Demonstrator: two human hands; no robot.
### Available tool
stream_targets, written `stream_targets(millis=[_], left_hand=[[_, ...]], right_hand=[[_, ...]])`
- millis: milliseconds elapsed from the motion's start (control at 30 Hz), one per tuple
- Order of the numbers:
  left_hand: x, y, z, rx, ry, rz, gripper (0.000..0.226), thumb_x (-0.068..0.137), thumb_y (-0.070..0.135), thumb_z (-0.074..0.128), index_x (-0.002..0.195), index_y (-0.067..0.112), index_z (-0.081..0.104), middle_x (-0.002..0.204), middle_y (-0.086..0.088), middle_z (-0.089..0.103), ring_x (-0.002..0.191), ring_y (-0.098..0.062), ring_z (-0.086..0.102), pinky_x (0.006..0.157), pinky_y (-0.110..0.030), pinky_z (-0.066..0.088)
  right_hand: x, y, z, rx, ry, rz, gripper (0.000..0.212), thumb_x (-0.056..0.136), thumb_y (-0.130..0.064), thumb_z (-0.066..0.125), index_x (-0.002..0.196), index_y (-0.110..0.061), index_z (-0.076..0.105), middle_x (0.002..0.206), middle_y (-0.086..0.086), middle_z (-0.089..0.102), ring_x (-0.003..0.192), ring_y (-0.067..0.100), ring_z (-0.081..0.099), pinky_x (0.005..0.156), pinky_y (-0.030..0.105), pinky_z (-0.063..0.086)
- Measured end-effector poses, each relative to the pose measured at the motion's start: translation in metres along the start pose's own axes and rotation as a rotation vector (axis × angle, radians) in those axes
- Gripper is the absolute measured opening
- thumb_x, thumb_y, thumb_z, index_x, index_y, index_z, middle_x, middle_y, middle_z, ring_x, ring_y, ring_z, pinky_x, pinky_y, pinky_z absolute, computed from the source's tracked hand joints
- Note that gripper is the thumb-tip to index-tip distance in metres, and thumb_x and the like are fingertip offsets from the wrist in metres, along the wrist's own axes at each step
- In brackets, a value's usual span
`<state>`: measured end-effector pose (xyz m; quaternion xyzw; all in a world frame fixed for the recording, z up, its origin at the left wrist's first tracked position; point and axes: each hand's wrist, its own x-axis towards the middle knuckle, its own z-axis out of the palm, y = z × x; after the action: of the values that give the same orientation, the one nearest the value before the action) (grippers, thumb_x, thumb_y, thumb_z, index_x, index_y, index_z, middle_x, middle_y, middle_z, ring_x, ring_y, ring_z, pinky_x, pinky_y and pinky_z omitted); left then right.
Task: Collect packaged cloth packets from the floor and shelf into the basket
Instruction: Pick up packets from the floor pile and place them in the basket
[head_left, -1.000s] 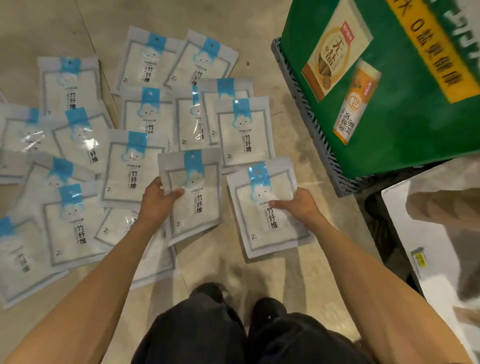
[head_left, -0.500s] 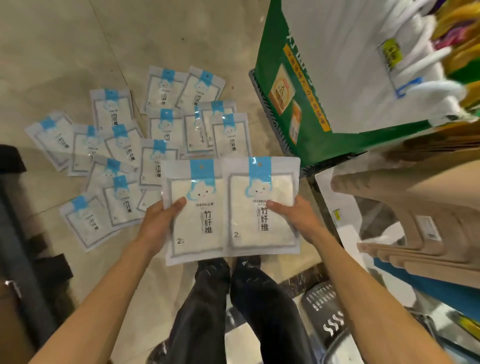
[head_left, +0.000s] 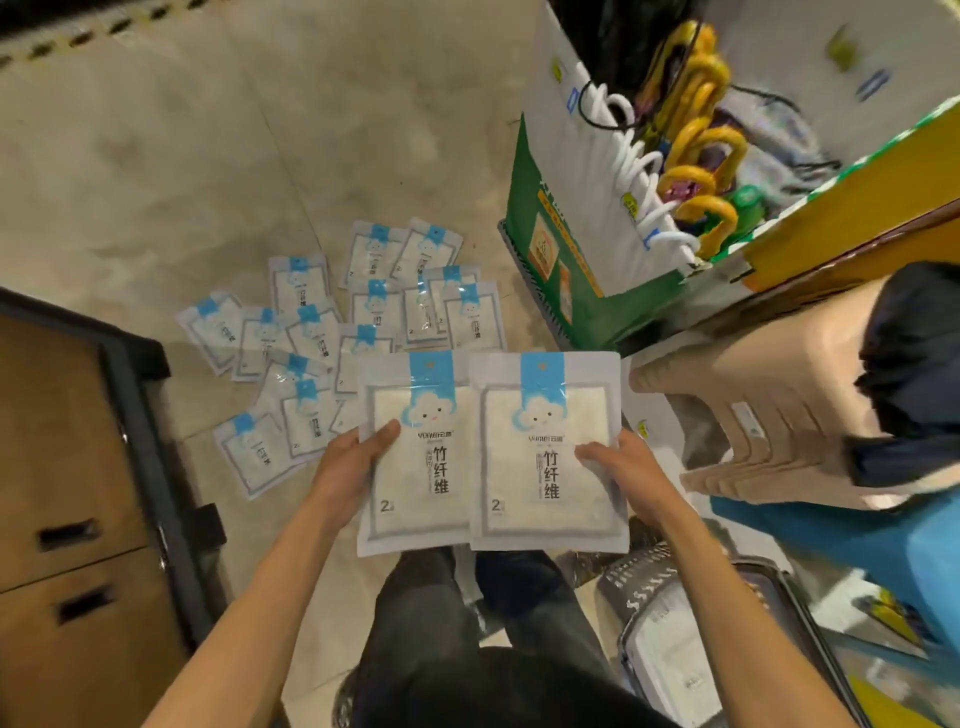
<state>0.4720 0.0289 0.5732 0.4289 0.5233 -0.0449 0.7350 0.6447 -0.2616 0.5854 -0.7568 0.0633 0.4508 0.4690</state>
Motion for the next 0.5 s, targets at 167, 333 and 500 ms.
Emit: stream_targets(millis=[167, 333, 500], left_hand=[[-0.043, 0.022, -0.002, 0.013, -0.104, 0.018, 0.024, 0.094, 0.016, 0.067, 0.113, 0.001, 0.069, 0.111, -0.017, 0.074, 0.103, -0.030, 0.072, 0.093, -0.044, 0.055], [-0.071, 0.036, -0.004, 0.100, -0.244, 0.039, 0.023, 0.091, 0.016, 0.070, 0.108, 0.001, 0.070, 0.108, -0.017, 0.075, 0.096, -0.027, 0.074, 0.077, -0.035, 0.061], [-0.099, 0.034, -0.013, 0.239, -0.344, 0.061, 0.025, 0.093, 0.018, 0.068, 0.112, 0.001, 0.070, 0.110, -0.017, 0.075, 0.100, -0.029, 0.073, 0.087, -0.040, 0.057]], right_hand=[[-0.086, -0.010, -0.006, 0.062, 0.108, -0.084, 0.027, 0.089, -0.008, 0.070, 0.110, -0.025, 0.065, 0.097, -0.013, 0.074, 0.083, 0.001, 0.072, 0.065, 0.016, 0.054], [-0.160, 0.009, 0.010, 0.175, 0.274, -0.125, 0.029, 0.090, -0.014, 0.071, 0.118, -0.019, 0.065, 0.109, 0.000, 0.075, 0.093, 0.014, 0.073, 0.076, 0.032, 0.060], [-0.219, 0.047, 0.050, 0.404, 0.439, -0.105, 0.026, 0.089, -0.017, 0.073, 0.114, -0.016, 0.066, 0.102, 0.003, 0.076, 0.085, 0.016, 0.075, 0.062, 0.025, 0.059]])
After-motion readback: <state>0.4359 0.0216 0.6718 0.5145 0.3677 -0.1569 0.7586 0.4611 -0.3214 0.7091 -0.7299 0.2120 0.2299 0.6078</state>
